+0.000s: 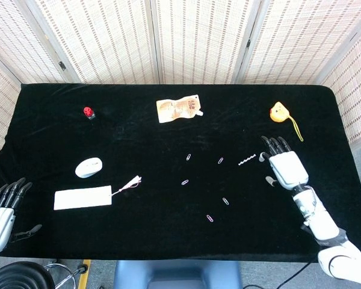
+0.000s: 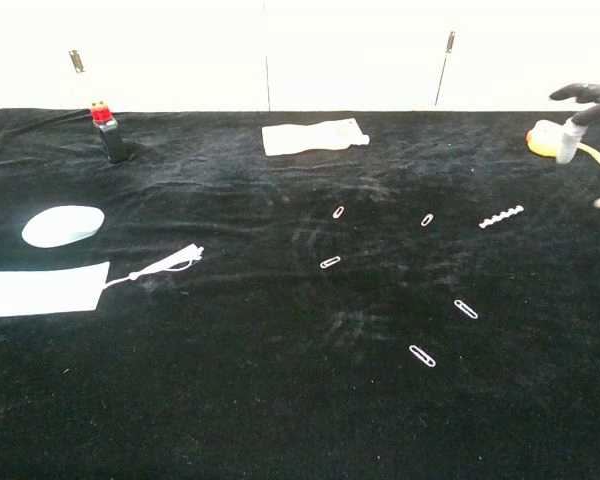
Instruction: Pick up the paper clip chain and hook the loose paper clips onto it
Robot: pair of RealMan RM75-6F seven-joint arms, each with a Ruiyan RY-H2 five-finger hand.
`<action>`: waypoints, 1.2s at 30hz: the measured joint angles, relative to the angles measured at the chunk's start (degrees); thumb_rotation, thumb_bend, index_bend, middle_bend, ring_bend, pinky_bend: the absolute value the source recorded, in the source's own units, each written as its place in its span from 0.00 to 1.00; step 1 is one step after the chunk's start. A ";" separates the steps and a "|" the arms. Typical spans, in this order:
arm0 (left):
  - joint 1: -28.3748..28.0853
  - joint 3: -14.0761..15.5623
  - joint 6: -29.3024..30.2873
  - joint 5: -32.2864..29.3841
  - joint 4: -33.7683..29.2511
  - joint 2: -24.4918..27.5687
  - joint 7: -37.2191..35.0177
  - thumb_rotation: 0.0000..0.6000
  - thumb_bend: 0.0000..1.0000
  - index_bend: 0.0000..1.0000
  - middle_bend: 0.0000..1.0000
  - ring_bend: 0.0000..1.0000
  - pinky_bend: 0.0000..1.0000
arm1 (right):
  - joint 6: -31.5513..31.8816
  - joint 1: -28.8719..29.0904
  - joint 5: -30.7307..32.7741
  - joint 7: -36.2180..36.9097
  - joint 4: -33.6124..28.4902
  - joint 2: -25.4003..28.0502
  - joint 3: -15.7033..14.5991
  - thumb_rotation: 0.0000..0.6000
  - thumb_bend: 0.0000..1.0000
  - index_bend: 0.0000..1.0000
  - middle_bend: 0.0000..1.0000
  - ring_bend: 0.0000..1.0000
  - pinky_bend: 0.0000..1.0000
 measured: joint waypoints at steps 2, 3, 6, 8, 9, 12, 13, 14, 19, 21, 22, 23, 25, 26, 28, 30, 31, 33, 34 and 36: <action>0.07 0.06 0.14 0.12 -0.03 -0.02 -0.09 1.00 0.07 0.00 0.00 0.00 0.00 | -0.79 1.13 0.20 0.17 2.82 -2.12 0.07 1.00 0.32 0.44 0.00 0.00 0.00; 0.08 0.06 0.16 0.15 -0.04 -0.06 0.03 1.00 0.07 0.00 0.00 0.00 0.00 | -0.97 1.56 0.15 0.29 4.05 -3.05 0.07 1.00 0.33 0.45 0.00 0.00 0.00; 0.05 0.15 0.08 0.29 -0.11 -0.35 1.08 1.00 0.07 0.00 0.00 0.00 0.00 | -0.97 2.66 -0.51 0.86 8.28 -6.09 -0.15 1.00 0.34 0.46 0.00 0.00 0.00; -0.05 0.16 -0.25 0.19 -0.12 -0.53 1.75 1.00 0.07 0.00 0.00 0.00 0.00 | -1.16 3.37 -0.88 1.59 11.30 -8.17 -0.44 1.00 0.34 0.46 0.00 0.00 0.00; -0.11 0.15 -0.47 0.06 -0.11 -0.62 2.10 1.00 0.07 0.00 0.00 0.00 0.00 | -1.38 3.69 -0.97 1.93 12.54 -8.98 -0.58 1.00 0.34 0.46 0.00 0.00 0.00; -0.35 0.07 -1.09 -0.41 -0.21 -0.81 2.69 1.00 0.07 0.00 0.00 0.00 0.00 | -2.39 4.75 -1.06 2.74 16.32 -11.40 -1.03 1.00 0.34 0.46 0.00 0.00 0.00; -0.35 0.04 -1.03 -0.41 -0.24 -0.78 2.61 1.00 0.07 0.00 0.00 0.00 0.00 | -2.70 5.07 -1.05 2.98 17.30 -12.08 -1.13 1.00 0.34 0.46 0.00 0.00 0.00; -0.33 0.03 -0.95 -0.40 -0.24 -0.75 2.46 1.00 0.07 0.00 0.00 0.00 0.00 | -3.10 5.51 -1.02 3.34 18.47 -12.91 -1.24 1.00 0.34 0.46 0.00 0.00 0.00; -0.24 0.03 -0.78 -0.36 -0.15 -0.55 1.92 1.00 0.07 0.00 0.00 0.00 0.00 | -4.44 6.93 -0.63 4.13 22.15 -15.38 -1.39 1.00 0.34 0.46 0.00 0.00 0.00; -0.25 0.07 -0.78 -0.28 -0.18 -0.55 1.90 1.00 0.07 0.00 0.00 0.00 0.00 | -4.81 7.44 -0.43 4.49 23.78 -16.51 -1.35 1.00 0.35 0.46 0.00 0.00 0.00; -0.23 0.07 -0.65 -0.22 -0.21 -0.54 1.82 1.00 0.07 0.00 0.00 0.00 0.00 | -4.83 7.64 -0.46 4.82 24.55 -17.05 -1.34 1.00 0.35 0.46 0.00 0.00 0.00; -0.18 0.06 -0.48 -0.16 -0.22 -0.51 1.70 1.00 0.07 0.00 0.00 0.00 0.00 | -4.80 7.90 -0.62 5.49 25.68 -17.81 -1.34 1.00 0.35 0.46 0.00 0.00 0.00; -0.04 0.06 -0.07 -0.01 -0.22 -0.39 1.20 1.00 0.07 0.00 0.00 0.00 0.00 | -4.66 8.31 -1.05 6.58 27.58 -19.00 -1.41 1.00 0.35 0.47 0.00 0.00 0.00; 0.03 0.05 0.12 0.04 -0.20 -0.32 0.93 1.00 0.07 0.00 0.00 0.00 0.00 | -4.59 8.61 -1.38 7.22 28.97 -19.82 -1.49 1.00 0.35 0.47 0.00 0.00 0.00; 0.13 0.03 0.39 0.12 -0.12 -0.18 0.43 1.00 0.07 0.00 0.00 0.00 0.00 | -4.54 9.10 -1.85 8.10 31.13 -21.10 -1.61 1.00 0.35 0.48 0.00 0.00 0.00; 0.20 0.01 0.55 0.18 -0.04 -0.02 -0.06 1.00 0.07 0.00 0.00 0.00 0.00 | -4.59 9.70 -2.29 9.14 33.52 -22.60 -1.75 1.00 0.36 0.48 0.00 0.00 0.00; 0.25 0.00 0.71 0.24 -0.01 0.08 -0.33 1.00 0.07 0.00 0.00 0.00 0.00 | -4.60 9.95 -2.48 9.57 34.43 -23.18 -1.81 1.00 0.37 0.48 0.00 0.00 0.00; 0.35 0.00 1.01 0.41 0.02 0.21 -0.64 1.00 0.07 0.00 0.00 0.00 0.00 | -4.69 10.52 -2.81 10.50 36.38 -24.42 -1.90 1.00 0.37 0.48 0.00 0.00 0.00; 0.40 0.03 1.20 0.58 0.04 0.29 -0.86 1.00 0.07 0.00 0.00 0.00 0.00 | -4.79 10.76 -2.88 10.87 37.11 -24.92 -1.91 1.00 0.37 0.49 0.00 0.00 0.00; 0.48 0.05 1.35 0.68 0.09 0.43 -1.16 1.00 0.07 0.00 0.00 0.00 0.00 | -5.18 11.31 -2.96 11.43 38.52 -25.94 -1.95 1.00 0.37 0.50 0.00 0.00 0.00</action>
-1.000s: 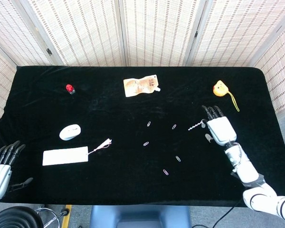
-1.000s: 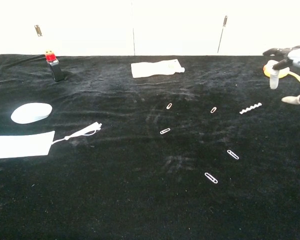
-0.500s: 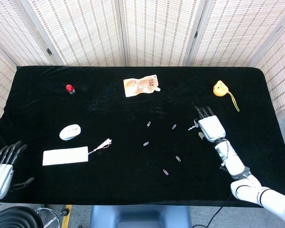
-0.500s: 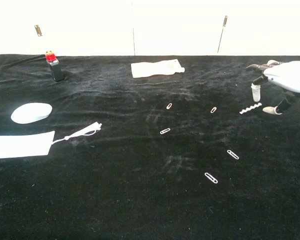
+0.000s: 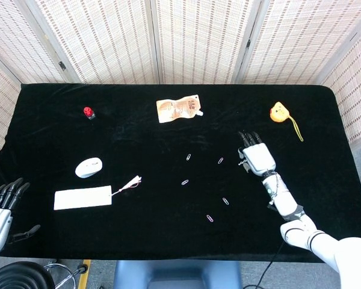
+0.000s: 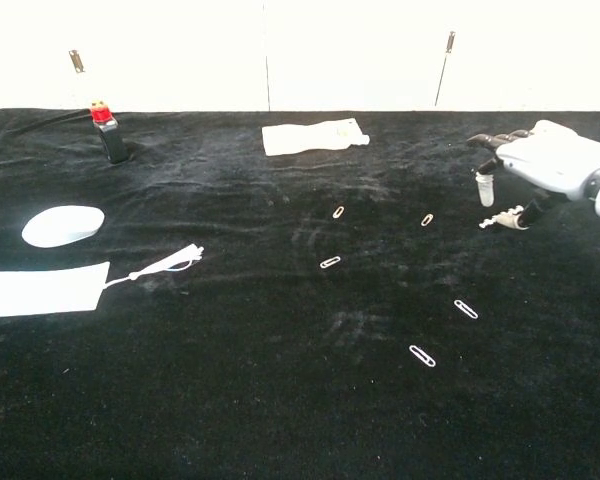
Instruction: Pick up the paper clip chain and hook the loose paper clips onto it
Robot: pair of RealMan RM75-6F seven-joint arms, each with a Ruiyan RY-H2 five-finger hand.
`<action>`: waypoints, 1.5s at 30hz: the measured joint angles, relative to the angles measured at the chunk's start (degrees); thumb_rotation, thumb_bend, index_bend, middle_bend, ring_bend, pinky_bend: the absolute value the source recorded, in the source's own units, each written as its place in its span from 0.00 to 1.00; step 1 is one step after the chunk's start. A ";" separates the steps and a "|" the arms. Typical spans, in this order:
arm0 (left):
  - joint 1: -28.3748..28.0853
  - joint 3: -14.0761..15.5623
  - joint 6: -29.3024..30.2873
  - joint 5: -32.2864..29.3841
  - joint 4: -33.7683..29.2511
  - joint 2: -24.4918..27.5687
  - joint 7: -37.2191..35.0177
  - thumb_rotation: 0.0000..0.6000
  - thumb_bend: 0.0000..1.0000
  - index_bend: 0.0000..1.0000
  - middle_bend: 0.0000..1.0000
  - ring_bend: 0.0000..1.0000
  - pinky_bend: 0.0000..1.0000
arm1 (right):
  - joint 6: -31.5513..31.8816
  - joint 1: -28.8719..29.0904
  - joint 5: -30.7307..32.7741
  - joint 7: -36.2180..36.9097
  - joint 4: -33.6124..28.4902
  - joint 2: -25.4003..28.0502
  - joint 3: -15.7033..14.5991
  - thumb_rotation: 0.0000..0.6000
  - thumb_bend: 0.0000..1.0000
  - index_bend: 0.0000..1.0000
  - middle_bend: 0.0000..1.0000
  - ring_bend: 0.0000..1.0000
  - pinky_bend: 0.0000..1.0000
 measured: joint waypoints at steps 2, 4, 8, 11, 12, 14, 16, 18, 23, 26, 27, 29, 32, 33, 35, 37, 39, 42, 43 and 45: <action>0.10 -0.15 0.14 -0.33 0.09 0.14 -0.43 1.00 0.07 0.00 0.00 0.00 0.00 | -0.31 0.34 -0.03 0.29 1.00 -0.80 -0.09 1.00 0.37 0.50 0.00 0.00 0.00; 0.25 -0.43 0.33 -0.95 0.24 0.25 -0.84 1.00 0.07 0.00 0.00 0.00 0.00 | -0.52 0.47 -0.01 0.41 1.62 -1.28 -0.21 1.00 0.37 0.50 0.00 0.00 0.00; 0.36 -0.33 0.58 -0.47 0.26 0.37 -1.18 1.00 0.07 0.00 0.00 0.00 0.00 | -0.83 0.58 0.10 0.93 2.65 -2.01 -0.41 1.00 0.37 0.50 0.00 0.00 0.00; 0.37 -0.24 0.55 -0.36 0.28 0.37 -1.12 1.00 0.07 0.00 0.00 0.00 0.00 | -0.97 0.62 0.08 1.61 3.13 -2.23 -0.55 1.00 0.37 0.50 0.00 0.00 0.00; 0.37 -0.27 0.51 -0.43 0.30 0.35 -1.07 1.00 0.07 0.00 0.00 0.00 0.00 | -0.99 0.63 0.06 1.75 3.22 -2.26 -0.60 1.00 0.37 0.50 0.00 0.00 0.00; 0.35 -0.32 0.38 -0.57 0.33 0.32 -0.98 1.00 0.07 0.00 0.00 0.00 0.00 | -1.00 0.64 0.02 2.02 3.39 -2.31 -0.68 1.00 0.37 0.50 0.00 0.00 0.00; 0.31 -0.35 0.31 -0.60 0.32 0.31 -0.92 1.00 0.07 0.00 0.00 0.00 0.00 | -1.22 0.68 0.04 2.14 3.52 -2.37 -0.73 1.00 0.37 0.50 0.00 0.00 0.00; 0.31 -0.35 0.31 -0.56 0.30 0.29 -0.84 1.00 0.07 0.00 0.00 0.00 0.00 | -1.55 0.77 0.10 2.22 3.83 -2.51 -0.80 1.00 0.37 0.50 0.00 0.00 0.00; 0.37 -0.34 0.46 -0.45 0.43 0.25 -0.96 1.00 0.07 0.00 0.00 0.00 0.00 | -2.09 0.91 0.32 2.61 4.92 -3.12 -0.86 1.00 0.38 0.51 0.00 0.00 0.00; 0.41 -0.36 0.54 -0.45 0.49 0.21 -1.00 1.00 0.07 0.00 0.00 0.00 0.00 | -2.27 1.04 0.39 3.15 5.43 -3.41 -0.81 1.00 0.38 0.53 0.00 0.00 0.00; 0.43 -0.35 0.56 -0.42 0.51 0.21 -1.03 1.00 0.07 0.00 0.00 0.00 0.00 | -2.33 1.08 0.40 3.32 5.59 -3.50 -0.80 1.00 0.38 0.54 0.00 0.00 0.00; 0.45 -0.36 0.62 -0.39 0.58 0.19 -1.03 1.00 0.07 0.00 0.00 0.00 0.00 | -2.44 1.17 0.40 3.67 5.94 -3.71 -0.79 1.00 0.39 0.55 0.00 0.00 0.00; 0.42 -0.37 0.57 -0.36 0.65 0.14 -0.95 1.00 0.07 0.00 0.00 0.00 0.00 | -2.61 1.25 0.41 3.95 6.41 -3.93 -0.81 1.00 0.39 0.56 0.00 0.00 0.00; 0.42 -0.37 0.58 -0.35 0.67 0.12 -0.93 1.00 0.07 0.00 0.00 0.00 0.00 | -2.70 1.27 0.44 4.00 6.54 -3.99 -0.81 1.00 0.40 0.57 0.00 0.00 0.00; 0.42 -0.36 0.58 -0.30 0.69 0.09 -0.90 1.00 0.07 0.00 0.00 0.00 0.00 | -2.97 1.32 0.58 4.05 6.76 -4.12 -0.78 1.00 0.41 0.58 0.00 0.00 0.00; 0.43 -0.35 0.60 -0.27 0.72 0.06 -0.90 1.00 0.07 0.00 0.00 0.00 0.00 | -3.17 1.40 0.65 3.91 6.97 -4.23 -0.77 1.00 0.42 0.58 0.00 0.00 0.00; 0.47 -0.35 0.70 -0.25 0.75 0.04 -0.92 1.00 0.07 0.00 0.00 0.00 0.00 | -3.44 1.50 0.74 3.38 7.33 -4.44 -0.80 1.00 0.42 0.58 0.00 0.00 0.00; 0.53 -0.33 0.80 -0.20 0.77 0.04 -1.00 1.00 0.07 0.00 0.00 0.00 0.00 | -3.96 1.72 1.07 2.64 7.95 -4.96 -0.70 1.00 0.42 0.58 0.00 0.00 0.00; 0.58 -0.32 0.88 -0.18 0.77 0.06 -1.05 1.00 0.07 0.00 0.00 0.00 0.00 | -4.09 1.79 1.17 2.53 8.12 -5.14 -0.64 1.00 0.42 0.58 0.00 0.00 0.00; 0.64 -0.33 0.98 -0.19 0.79 0.09 -1.14 1.00 0.07 0.00 0.00 0.00 0.00 | -4.27 1.97 1.32 2.36 8.39 -5.47 -0.52 1.00 0.42 0.59 0.00 0.00 0.00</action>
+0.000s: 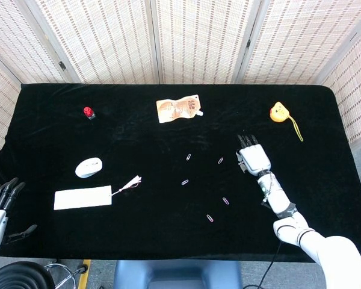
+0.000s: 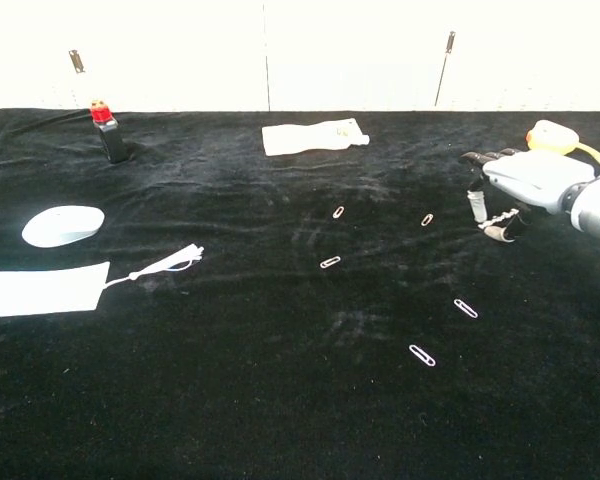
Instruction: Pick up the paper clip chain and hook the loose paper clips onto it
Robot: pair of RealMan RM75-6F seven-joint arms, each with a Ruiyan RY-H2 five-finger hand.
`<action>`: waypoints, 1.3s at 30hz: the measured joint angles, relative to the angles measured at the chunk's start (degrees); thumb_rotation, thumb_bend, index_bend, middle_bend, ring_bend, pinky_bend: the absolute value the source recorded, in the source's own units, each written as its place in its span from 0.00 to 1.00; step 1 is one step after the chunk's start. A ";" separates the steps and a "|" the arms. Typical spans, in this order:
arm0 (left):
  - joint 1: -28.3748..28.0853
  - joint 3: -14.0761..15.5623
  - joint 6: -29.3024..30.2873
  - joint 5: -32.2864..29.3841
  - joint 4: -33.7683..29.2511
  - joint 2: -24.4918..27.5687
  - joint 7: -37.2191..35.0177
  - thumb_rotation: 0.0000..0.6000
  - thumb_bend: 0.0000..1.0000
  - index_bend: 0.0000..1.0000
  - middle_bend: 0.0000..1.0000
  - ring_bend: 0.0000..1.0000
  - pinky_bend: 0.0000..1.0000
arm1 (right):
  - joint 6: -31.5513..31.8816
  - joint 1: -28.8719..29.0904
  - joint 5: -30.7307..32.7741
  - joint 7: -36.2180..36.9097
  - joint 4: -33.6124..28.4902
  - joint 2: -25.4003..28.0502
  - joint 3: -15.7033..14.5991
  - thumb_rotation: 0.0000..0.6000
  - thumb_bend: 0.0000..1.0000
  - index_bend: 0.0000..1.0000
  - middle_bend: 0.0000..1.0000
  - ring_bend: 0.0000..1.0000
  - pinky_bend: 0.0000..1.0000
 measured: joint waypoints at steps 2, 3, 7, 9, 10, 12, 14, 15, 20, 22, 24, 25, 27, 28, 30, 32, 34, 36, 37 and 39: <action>0.07 -0.03 0.08 -0.05 0.05 0.04 -0.11 1.00 0.07 0.00 0.00 0.00 0.00 | -0.11 0.15 0.12 -0.18 0.22 -0.22 0.12 1.00 0.42 0.60 0.00 0.00 0.00; 0.08 -0.03 0.10 -0.06 0.06 0.04 -0.11 1.00 0.07 0.00 0.00 0.00 0.00 | -0.11 0.18 0.16 -0.17 0.24 -0.27 0.17 1.00 0.43 0.62 0.00 0.00 0.00; 0.11 -0.02 0.13 -0.02 0.11 -0.04 0.02 1.00 0.07 0.00 0.00 0.00 0.00 | 0.59 0.15 0.08 0.35 0.06 -0.26 0.33 1.00 0.43 0.68 0.00 0.00 0.00; 0.12 -0.01 0.14 0.01 0.10 -0.07 0.07 1.00 0.07 0.00 0.00 0.00 0.00 | 1.25 0.05 -0.11 0.87 -0.28 -0.08 0.37 1.00 0.44 0.72 0.00 0.01 0.00; 0.12 -0.01 0.15 0.02 0.13 -0.13 0.14 1.00 0.07 0.00 0.00 0.00 0.00 | 1.67 -0.01 -0.24 1.13 -0.45 0.02 0.38 1.00 0.45 0.74 0.00 0.02 0.00; 0.12 0.01 0.14 0.08 0.14 -0.17 0.22 1.00 0.07 0.00 0.00 0.00 0.00 | 2.84 -0.19 -0.61 2.01 -0.97 0.35 0.40 1.00 0.45 0.77 0.01 0.02 0.00; 0.10 0.02 0.07 0.09 0.14 -0.23 0.38 1.00 0.07 0.00 0.00 0.00 0.00 | 4.05 -0.41 -1.07 3.01 -1.58 0.82 0.41 1.00 0.45 0.79 0.02 0.03 0.00; 0.08 0.02 0.03 0.09 0.14 -0.25 0.44 1.00 0.07 0.00 0.00 0.00 0.00 | 4.46 -0.50 -1.24 3.37 -1.88 1.09 0.41 1.00 0.45 0.80 0.03 0.03 0.00; 0.04 -0.02 -0.04 0.05 0.14 -0.28 0.56 1.00 0.07 0.00 0.00 0.00 0.00 | 5.47 -0.80 -1.54 3.93 -2.69 1.78 0.50 1.00 0.46 0.83 0.04 0.03 0.00; 0.04 -0.05 -0.04 0.01 0.17 -0.27 0.50 1.00 0.07 0.00 0.00 0.00 0.00 | 5.77 -0.85 -1.63 4.10 -2.82 1.85 0.51 1.00 0.47 0.84 0.05 0.04 0.00; 0.03 -0.04 -0.09 -0.02 0.22 -0.27 0.48 1.00 0.07 0.00 0.00 0.00 0.00 | 6.30 -0.91 -1.84 4.32 -2.95 1.90 0.48 1.00 0.47 0.85 0.07 0.04 0.00; 0.02 -0.03 -0.10 0.00 0.22 -0.27 0.49 1.00 0.07 0.00 0.00 0.00 0.00 | 6.56 -0.94 -1.96 4.41 -2.99 1.92 0.45 1.00 0.47 0.86 0.07 0.04 0.00; 0.03 -0.03 -0.09 0.02 0.22 -0.29 0.52 1.00 0.07 0.00 0.00 0.00 0.00 | 7.18 -1.03 -2.20 4.65 -3.02 1.94 0.41 1.00 0.47 0.87 0.08 0.05 0.00; 0.04 -0.02 -0.08 0.04 0.22 -0.31 0.55 1.00 0.07 0.00 0.00 0.00 0.00 | 7.40 -1.06 -2.28 4.78 -2.99 1.94 0.40 1.00 0.47 0.88 0.09 0.05 0.00; 0.04 -0.02 -0.08 0.04 0.23 -0.34 0.60 1.00 0.07 0.00 0.00 0.00 0.00 | 7.89 -1.13 -2.48 5.04 -2.84 1.94 0.37 1.00 0.47 0.89 0.10 0.05 0.00; 0.02 -0.03 -0.12 0.02 0.23 -0.37 0.65 1.00 0.07 0.00 0.00 0.00 0.00 | 8.42 -1.21 -2.71 5.29 -2.70 1.94 0.32 1.00 0.47 0.91 0.11 0.06 0.00; -0.04 -0.06 -0.25 -0.05 0.23 -0.40 0.71 1.00 0.07 0.00 0.00 0.00 0.00 | 8.95 -1.28 -2.95 5.66 -2.63 1.96 0.27 1.00 0.47 0.92 0.11 0.06 0.00; -0.06 -0.07 -0.35 -0.14 0.22 -0.42 0.80 1.00 0.07 0.00 0.00 0.00 0.00 | 9.45 -1.34 -3.19 6.00 -2.61 2.09 0.24 1.00 0.47 0.92 0.11 0.06 0.00; -0.06 -0.07 -0.36 -0.15 0.21 -0.43 0.83 1.00 0.07 0.00 0.00 0.00 0.00 | 9.59 -1.37 -3.25 6.06 -2.63 2.15 0.24 1.00 0.47 0.92 0.11 0.06 0.00; -0.06 -0.08 -0.36 -0.17 0.20 -0.45 0.90 1.00 0.07 0.00 0.00 0.00 0.00 | 9.76 -1.44 -3.26 6.24 -2.77 2.27 0.26 1.00 0.47 0.92 0.11 0.06 0.00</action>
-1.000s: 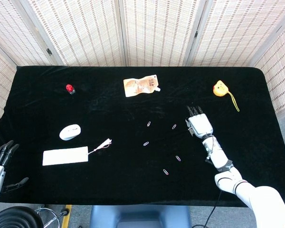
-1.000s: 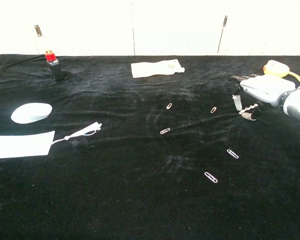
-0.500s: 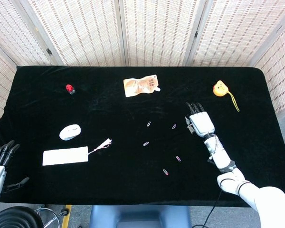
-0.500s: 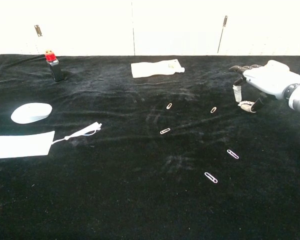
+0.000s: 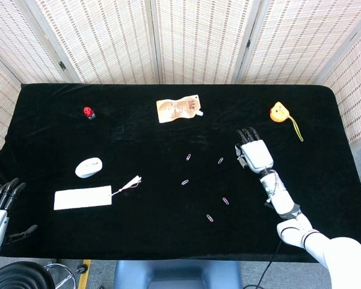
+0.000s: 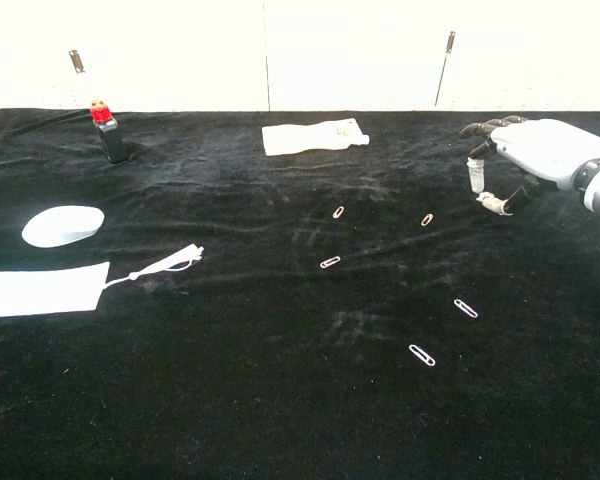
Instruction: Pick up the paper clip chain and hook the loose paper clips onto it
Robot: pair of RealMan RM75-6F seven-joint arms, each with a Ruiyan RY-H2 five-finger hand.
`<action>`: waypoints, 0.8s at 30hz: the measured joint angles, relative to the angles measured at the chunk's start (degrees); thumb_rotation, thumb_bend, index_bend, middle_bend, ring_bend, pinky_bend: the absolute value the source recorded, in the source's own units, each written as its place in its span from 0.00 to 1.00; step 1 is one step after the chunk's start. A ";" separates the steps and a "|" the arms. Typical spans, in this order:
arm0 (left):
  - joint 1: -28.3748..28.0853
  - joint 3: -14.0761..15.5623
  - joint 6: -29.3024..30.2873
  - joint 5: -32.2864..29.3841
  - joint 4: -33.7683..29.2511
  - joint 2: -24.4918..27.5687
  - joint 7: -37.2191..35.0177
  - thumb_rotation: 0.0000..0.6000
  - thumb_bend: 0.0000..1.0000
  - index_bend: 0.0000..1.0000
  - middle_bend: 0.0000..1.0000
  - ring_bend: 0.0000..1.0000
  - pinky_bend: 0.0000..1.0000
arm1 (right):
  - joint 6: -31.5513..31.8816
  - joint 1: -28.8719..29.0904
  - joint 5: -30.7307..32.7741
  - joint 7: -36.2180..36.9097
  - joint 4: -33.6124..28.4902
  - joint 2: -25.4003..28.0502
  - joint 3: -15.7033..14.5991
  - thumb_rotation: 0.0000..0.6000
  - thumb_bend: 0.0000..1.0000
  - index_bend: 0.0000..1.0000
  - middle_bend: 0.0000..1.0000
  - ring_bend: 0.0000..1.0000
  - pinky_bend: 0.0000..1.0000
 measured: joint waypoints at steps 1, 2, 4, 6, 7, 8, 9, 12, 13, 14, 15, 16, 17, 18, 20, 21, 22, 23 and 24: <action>0.00 -0.01 0.01 0.00 -0.02 -0.01 0.02 1.00 0.07 0.00 0.00 0.00 0.00 | 0.09 -0.03 -0.01 0.08 -0.06 0.04 0.00 1.00 0.47 0.92 0.11 0.06 0.00; 0.02 0.00 0.03 0.00 -0.02 -0.02 0.04 1.00 0.07 0.00 0.00 0.00 0.00 | 0.25 -0.08 -0.05 0.16 -0.10 0.08 0.00 1.00 0.47 0.92 0.11 0.06 0.00; 0.03 0.00 0.04 -0.02 -0.02 -0.04 0.06 1.00 0.07 0.00 0.00 0.00 0.00 | 0.51 -0.21 -0.14 0.37 -0.20 0.15 -0.06 1.00 0.47 0.92 0.11 0.06 0.00; 0.01 -0.02 -0.07 -0.11 -0.03 -0.05 0.16 1.00 0.07 0.00 0.00 0.00 0.00 | 0.77 -0.31 -0.25 0.59 -0.33 0.25 -0.10 1.00 0.47 0.92 0.11 0.06 0.00; 0.00 -0.02 -0.12 -0.14 -0.04 -0.06 0.20 1.00 0.07 0.00 0.00 0.00 0.00 | 0.88 -0.34 -0.28 0.67 -0.39 0.30 -0.10 1.00 0.47 0.92 0.11 0.06 0.00; -0.01 -0.02 -0.14 -0.15 -0.05 -0.07 0.22 1.00 0.07 0.00 0.00 0.00 0.00 | 0.99 -0.37 -0.32 0.75 -0.47 0.35 -0.10 1.00 0.47 0.92 0.12 0.06 0.00; -0.02 -0.02 -0.16 -0.16 -0.05 -0.07 0.24 1.00 0.07 0.00 0.00 0.00 0.00 | 1.07 -0.39 -0.33 0.80 -0.52 0.38 -0.10 1.00 0.47 0.92 0.12 0.06 0.00; -0.08 -0.09 -0.32 -0.35 -0.02 -0.17 0.52 1.00 0.07 0.00 0.00 0.00 0.00 | 1.99 -0.54 -0.53 1.13 -1.23 0.86 -0.01 1.00 0.47 0.92 0.12 0.06 0.00; -0.10 -0.11 -0.39 -0.40 -0.01 -0.20 0.62 1.00 0.07 0.00 0.00 0.00 0.00 | 2.37 -0.61 -0.59 1.21 -1.62 1.09 0.02 1.00 0.47 0.92 0.12 0.06 0.00; -0.12 -0.11 -0.45 -0.42 -0.02 -0.22 0.69 1.00 0.07 0.00 0.00 0.00 0.00 | 2.81 -0.72 -0.66 1.27 -2.19 1.43 0.08 1.00 0.47 0.92 0.12 0.06 0.00; -0.14 -0.11 -0.50 -0.43 -0.03 -0.25 0.77 1.00 0.07 0.00 0.00 0.00 0.00 | 3.10 -0.81 -0.70 1.28 -2.64 1.69 0.12 1.00 0.47 0.92 0.12 0.07 0.00; -0.16 -0.09 -0.54 -0.43 -0.04 -0.29 0.88 1.00 0.07 0.00 0.00 0.00 0.00 | 3.30 -0.91 -0.72 1.27 -3.08 1.95 0.16 1.00 0.47 0.92 0.12 0.07 0.00; -0.17 -0.08 -0.58 -0.43 -0.06 -0.31 0.96 1.00 0.07 0.00 0.00 0.00 0.00 | 3.58 -1.07 -0.74 1.25 -3.68 2.28 0.20 1.00 0.47 0.92 0.12 0.07 0.00; -0.20 -0.08 -0.64 -0.43 -0.07 -0.33 1.04 1.00 0.07 0.00 0.00 0.00 0.00 | 3.80 -1.20 -0.75 1.25 -4.13 2.52 0.22 1.00 0.47 0.92 0.12 0.07 0.00; -0.23 -0.04 -0.76 -0.45 -0.11 -0.37 1.08 1.00 0.07 0.00 0.00 0.00 0.00 | 4.33 -1.51 -0.77 1.37 -5.15 3.06 0.28 1.00 0.47 0.92 0.12 0.07 0.00; -0.23 -0.04 -0.76 -0.46 -0.11 -0.38 1.11 1.00 0.07 0.00 0.00 0.00 0.00 | 4.55 -1.63 -0.78 1.47 -5.56 3.29 0.31 1.00 0.47 0.92 0.12 0.07 0.00; -0.24 -0.05 -0.77 -0.47 -0.11 -0.39 1.17 1.00 0.07 0.00 0.00 0.00 0.00 | 4.77 -1.72 -0.80 1.59 -5.93 3.50 0.35 1.00 0.47 0.92 0.12 0.07 0.00; -0.27 -0.06 -0.82 -0.49 -0.11 -0.40 1.21 1.00 0.07 0.00 0.00 0.00 0.00 | 5.06 -1.81 -0.83 1.77 -6.42 3.79 0.43 1.00 0.47 0.92 0.12 0.07 0.00; -0.30 -0.06 -0.90 -0.51 -0.11 -0.42 1.23 1.00 0.07 0.00 0.00 0.00 0.00 | 5.23 -1.86 -0.86 1.88 -6.77 3.99 0.48 1.00 0.47 0.92 0.12 0.07 0.00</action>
